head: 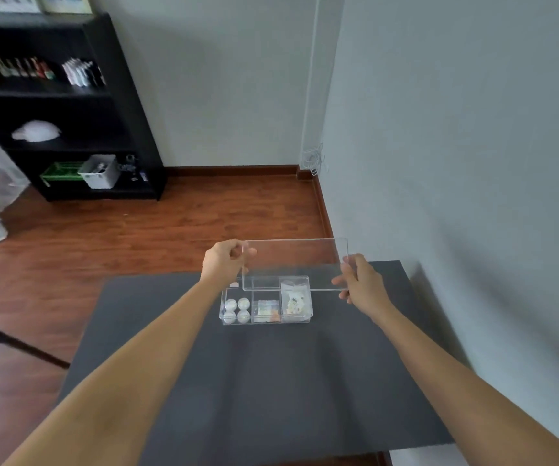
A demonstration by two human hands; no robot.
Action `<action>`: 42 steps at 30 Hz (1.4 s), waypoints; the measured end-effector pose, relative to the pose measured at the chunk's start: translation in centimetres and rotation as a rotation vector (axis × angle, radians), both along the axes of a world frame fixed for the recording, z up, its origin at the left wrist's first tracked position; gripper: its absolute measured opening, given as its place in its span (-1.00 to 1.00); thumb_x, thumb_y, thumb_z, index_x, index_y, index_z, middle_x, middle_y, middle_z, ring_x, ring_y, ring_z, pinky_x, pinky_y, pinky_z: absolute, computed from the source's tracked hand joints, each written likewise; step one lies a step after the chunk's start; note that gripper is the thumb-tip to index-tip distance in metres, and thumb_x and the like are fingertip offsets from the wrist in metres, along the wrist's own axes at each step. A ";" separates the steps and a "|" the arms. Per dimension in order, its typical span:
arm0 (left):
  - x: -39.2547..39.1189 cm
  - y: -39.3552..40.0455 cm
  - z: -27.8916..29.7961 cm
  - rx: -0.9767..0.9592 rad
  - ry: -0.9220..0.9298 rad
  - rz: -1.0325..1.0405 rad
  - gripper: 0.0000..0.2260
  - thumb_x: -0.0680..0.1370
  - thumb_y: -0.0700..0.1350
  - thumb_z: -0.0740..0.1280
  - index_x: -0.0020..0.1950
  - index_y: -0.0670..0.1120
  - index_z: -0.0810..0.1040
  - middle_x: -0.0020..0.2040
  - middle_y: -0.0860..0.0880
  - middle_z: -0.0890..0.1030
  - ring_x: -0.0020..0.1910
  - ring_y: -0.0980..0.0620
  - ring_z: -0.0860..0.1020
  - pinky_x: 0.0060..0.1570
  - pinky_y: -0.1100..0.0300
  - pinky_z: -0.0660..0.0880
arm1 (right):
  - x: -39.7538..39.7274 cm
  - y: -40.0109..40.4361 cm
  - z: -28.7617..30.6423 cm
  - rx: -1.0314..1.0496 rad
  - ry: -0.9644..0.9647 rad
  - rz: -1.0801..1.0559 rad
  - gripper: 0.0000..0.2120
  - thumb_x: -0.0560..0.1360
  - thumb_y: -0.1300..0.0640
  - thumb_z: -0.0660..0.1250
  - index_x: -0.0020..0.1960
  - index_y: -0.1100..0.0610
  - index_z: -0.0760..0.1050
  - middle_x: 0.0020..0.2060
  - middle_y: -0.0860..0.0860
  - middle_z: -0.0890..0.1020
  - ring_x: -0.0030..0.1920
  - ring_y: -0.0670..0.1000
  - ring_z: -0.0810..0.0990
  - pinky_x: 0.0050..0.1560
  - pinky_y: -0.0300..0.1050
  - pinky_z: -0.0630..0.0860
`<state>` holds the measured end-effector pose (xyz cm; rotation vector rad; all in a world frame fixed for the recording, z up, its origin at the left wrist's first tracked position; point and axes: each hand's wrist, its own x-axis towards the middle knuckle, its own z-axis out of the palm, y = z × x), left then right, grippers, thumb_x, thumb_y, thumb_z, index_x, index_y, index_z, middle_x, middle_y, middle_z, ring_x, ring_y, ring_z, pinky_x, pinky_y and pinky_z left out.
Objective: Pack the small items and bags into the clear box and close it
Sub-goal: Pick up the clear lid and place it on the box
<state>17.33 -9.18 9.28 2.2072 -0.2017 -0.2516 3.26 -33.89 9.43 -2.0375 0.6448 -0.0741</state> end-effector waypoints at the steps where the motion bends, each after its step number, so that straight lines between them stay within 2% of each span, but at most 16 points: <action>1: 0.1 0.7 -0.2 0.009 -0.001 0.046 -0.81 0.50 0.10 0.38 -0.06 -0.01 0.61 -0.32 0.00 0.69 -0.45 0.21 0.56 -0.34 0.27 0.48 | 0.5 0.7 -0.2 -0.004 0.012 0.011 -0.86 0.64 0.04 0.09 0.12 0.04 0.37 -0.18 0.02 0.69 -0.37 0.00 0.61 -0.35 -0.21 0.51; 4: 0.3 2.4 -0.9 0.054 0.023 0.116 -0.82 0.54 -0.02 0.37 -0.08 -0.13 0.63 -0.27 -0.04 0.68 -0.43 0.26 0.58 -0.36 0.32 0.44 | 1.9 2.6 -1.1 -0.036 0.062 0.028 -0.87 0.63 0.09 0.13 0.06 0.13 0.40 -0.20 0.06 0.70 -0.30 0.01 0.62 -0.31 -0.23 0.49; 6: 0.5 3.1 -1.6 0.119 0.077 0.106 -0.84 0.56 -0.11 0.33 -0.07 -0.18 0.64 -0.24 -0.08 0.67 -0.26 0.07 0.63 -0.22 0.21 0.51 | 2.5 3.5 -1.9 -0.063 0.100 0.020 -0.86 0.61 0.13 0.18 0.02 0.19 0.47 -0.15 0.11 0.68 -0.25 0.04 0.63 -0.37 -0.26 0.47; 7: 0.6 3.4 -2.1 0.146 0.110 0.103 -0.84 0.56 -0.15 0.31 -0.06 -0.19 0.64 -0.21 -0.11 0.68 -0.21 -0.01 0.62 -0.13 0.16 0.54 | 2.8 3.8 -2.3 -0.096 0.114 0.019 -0.84 0.59 0.14 0.20 0.00 0.21 0.50 -0.12 0.13 0.68 -0.21 0.08 0.65 -0.34 -0.21 0.52; 10: 0.5 3.7 -3.7 0.207 0.179 0.098 -0.81 0.55 -0.21 0.26 -0.07 -0.23 0.65 -0.19 -0.13 0.63 -0.23 -0.07 0.50 -0.06 0.09 0.54 | 3.4 4.2 -3.5 -0.185 0.173 0.027 -0.81 0.55 0.18 0.24 -0.09 0.26 0.58 -0.11 0.16 0.68 -0.13 0.19 0.68 0.00 0.03 0.60; 12: 0.4 3.6 -4.5 0.222 0.216 0.100 -0.81 0.55 -0.20 0.24 -0.10 -0.21 0.64 -0.21 -0.09 0.56 -0.22 -0.08 0.45 -0.14 0.14 0.46 | 3.6 4.4 -4.1 -0.183 0.216 0.027 -0.79 0.54 0.21 0.24 -0.14 0.28 0.61 -0.15 0.17 0.69 -0.14 0.21 0.68 0.04 0.09 0.60; 16: 0.3 3.2 -5.9 0.250 0.264 0.108 -0.77 0.55 -0.20 0.18 -0.32 -0.10 0.41 -0.27 -0.10 0.42 -0.25 -0.07 0.28 -0.24 0.18 0.29 | 4.1 4.7 -4.9 -0.221 0.286 0.021 -0.71 0.52 0.22 0.22 -0.29 0.31 0.59 -0.27 0.20 0.68 -0.20 0.20 0.64 -0.13 0.00 0.61; 18: 0.4 3.2 -6.5 0.250 0.274 0.118 -0.77 0.53 -0.23 0.16 -0.34 -0.11 0.38 -0.28 -0.12 0.41 -0.24 -0.07 0.27 -0.25 0.17 0.28 | 4.4 4.9 -5.2 -0.257 0.313 0.016 -0.64 0.50 0.23 0.21 -0.46 0.22 0.47 -0.37 0.16 0.58 -0.26 0.19 0.54 -0.27 -0.06 0.48; 21: 0.7 3.2 -7.2 0.263 0.282 0.117 -0.68 0.54 -0.23 0.16 -0.43 -0.11 0.30 -0.33 -0.11 0.38 -0.26 -0.08 0.26 -0.27 0.18 0.27 | 5.0 5.1 -5.6 -0.290 0.339 0.008 -0.57 0.50 0.25 0.20 -0.55 0.09 0.29 -0.47 0.07 0.40 -0.29 0.15 0.43 -0.29 -0.10 0.34; 24: 0.9 3.1 -7.5 0.276 0.274 0.119 -0.61 0.54 -0.23 0.16 -0.50 -0.11 0.22 -0.45 -0.04 0.30 -0.27 -0.08 0.24 -0.35 0.17 0.23 | 5.3 5.1 -5.8 -0.285 0.376 -0.010 -0.58 0.50 0.23 0.21 -0.53 0.09 0.26 -0.49 0.04 0.35 -0.29 0.15 0.38 -0.32 -0.11 0.31; 26: 0.8 3.1 -7.5 0.269 0.275 0.123 -0.61 0.54 -0.22 0.18 -0.50 -0.10 0.25 -0.47 -0.02 0.31 -0.29 -0.07 0.26 -0.32 0.19 0.25 | 5.3 5.0 -5.9 -0.259 0.408 -0.028 -0.64 0.49 0.20 0.23 -0.47 0.13 0.34 -0.40 0.09 0.43 -0.28 0.16 0.39 -0.30 -0.12 0.34; 29: 0.9 3.2 -7.6 0.234 0.305 0.131 -0.68 0.55 -0.20 0.18 -0.42 -0.13 0.43 -0.37 -0.06 0.43 -0.27 -0.07 0.31 -0.25 0.21 0.33 | 5.2 4.9 -6.1 -0.226 0.428 -0.026 -0.75 0.51 0.16 0.24 -0.32 0.19 0.52 -0.27 0.14 0.54 -0.25 0.18 0.46 -0.23 -0.10 0.42; 32: 1.0 3.2 -7.8 0.206 0.330 0.123 -0.76 0.54 -0.20 0.19 -0.15 -0.20 0.64 -0.25 -0.09 0.53 -0.22 -0.08 0.40 -0.19 0.19 0.40 | 5.1 5.0 -6.4 -0.232 0.423 -0.022 -0.69 0.52 0.14 0.23 -0.39 0.16 0.46 -0.27 0.15 0.53 -0.25 0.18 0.45 -0.22 -0.09 0.42; 37: 0.8 3.3 -8.2 0.182 0.327 0.126 -0.77 0.52 -0.19 0.20 -0.11 -0.13 0.67 -0.27 -0.06 0.52 -0.25 -0.06 0.40 -0.33 0.22 0.37 | 5.0 4.9 -6.7 -0.228 0.416 -0.010 -0.71 0.55 0.11 0.23 -0.19 0.24 0.63 -0.13 0.23 0.67 -0.13 0.26 0.64 -0.10 0.02 0.59; 40: 0.7 3.3 -8.4 0.179 0.322 0.126 -0.77 0.53 -0.19 0.19 -0.13 -0.09 0.66 -0.24 -0.07 0.53 -0.22 -0.08 0.41 -0.23 0.19 0.40 | 4.9 4.9 -6.9 -0.213 0.406 -0.018 -0.73 0.54 0.12 0.24 -0.12 0.25 0.66 -0.10 0.22 0.68 -0.20 0.22 0.61 -0.11 0.02 0.60; 42: 0.6 3.2 -8.5 0.178 0.332 0.132 -0.77 0.55 -0.19 0.18 -0.12 -0.02 0.63 -0.20 -0.07 0.55 -0.20 -0.09 0.43 -0.21 0.17 0.41 | 5.0 4.8 -6.9 -0.199 0.401 -0.019 -0.74 0.54 0.13 0.25 -0.14 0.24 0.66 -0.10 0.22 0.69 -0.16 0.24 0.65 -0.12 0.02 0.60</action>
